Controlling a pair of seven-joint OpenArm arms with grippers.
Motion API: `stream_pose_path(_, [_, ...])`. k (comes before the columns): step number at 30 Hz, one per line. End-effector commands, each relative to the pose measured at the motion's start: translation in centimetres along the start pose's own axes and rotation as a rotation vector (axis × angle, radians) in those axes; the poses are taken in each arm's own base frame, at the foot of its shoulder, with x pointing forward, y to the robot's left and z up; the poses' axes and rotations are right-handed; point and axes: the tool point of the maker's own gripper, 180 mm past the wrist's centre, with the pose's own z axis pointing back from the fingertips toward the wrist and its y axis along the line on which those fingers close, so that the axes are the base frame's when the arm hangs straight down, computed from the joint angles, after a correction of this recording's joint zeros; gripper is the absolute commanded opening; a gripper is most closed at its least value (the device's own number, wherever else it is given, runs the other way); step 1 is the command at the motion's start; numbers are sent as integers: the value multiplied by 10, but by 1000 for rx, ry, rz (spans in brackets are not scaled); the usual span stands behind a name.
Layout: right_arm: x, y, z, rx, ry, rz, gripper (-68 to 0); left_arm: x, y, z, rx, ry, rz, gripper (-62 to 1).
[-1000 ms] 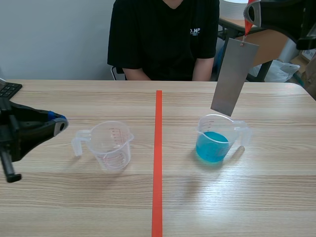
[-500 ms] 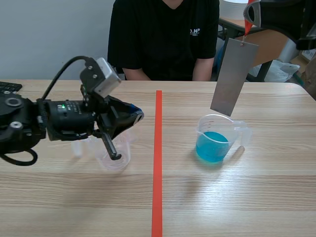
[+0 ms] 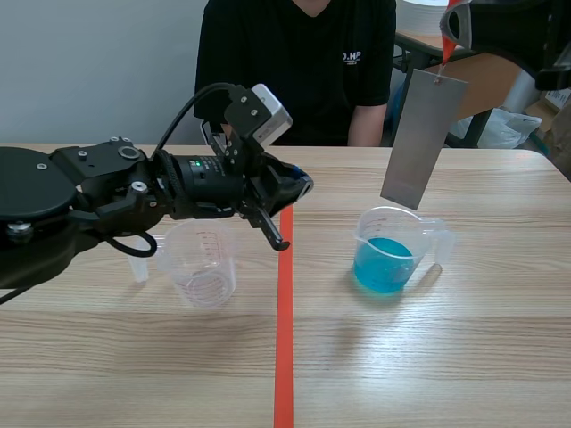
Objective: Do the redox reaction experiment.
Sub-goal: 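Raise the plate and point at it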
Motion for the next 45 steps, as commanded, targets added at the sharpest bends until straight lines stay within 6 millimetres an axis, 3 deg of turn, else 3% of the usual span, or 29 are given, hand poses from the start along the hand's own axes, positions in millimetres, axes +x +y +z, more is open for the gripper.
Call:
stream_pose_path(1, [13,-2,3,1,-29,31,-662,16,-7,-8,-28,-37,-19,-560])
stream_pose_path(6, [13,-2,3,1,-29,31,-662,16,-24,-24,-72,-32,-18,-560])
stream_pose_path(16, [13,-2,3,1,-27,31,-662,17,-37,-39,-89,-32,-21,-560])
stream_pose_path(35, [13,-2,3,1,-27,31,-662,37,-41,-47,-76,-113,-11,-560])
stream_pose_path(45, [13,-2,3,1,-27,31,-662,37,-40,-47,-75,-113,-11,-560])
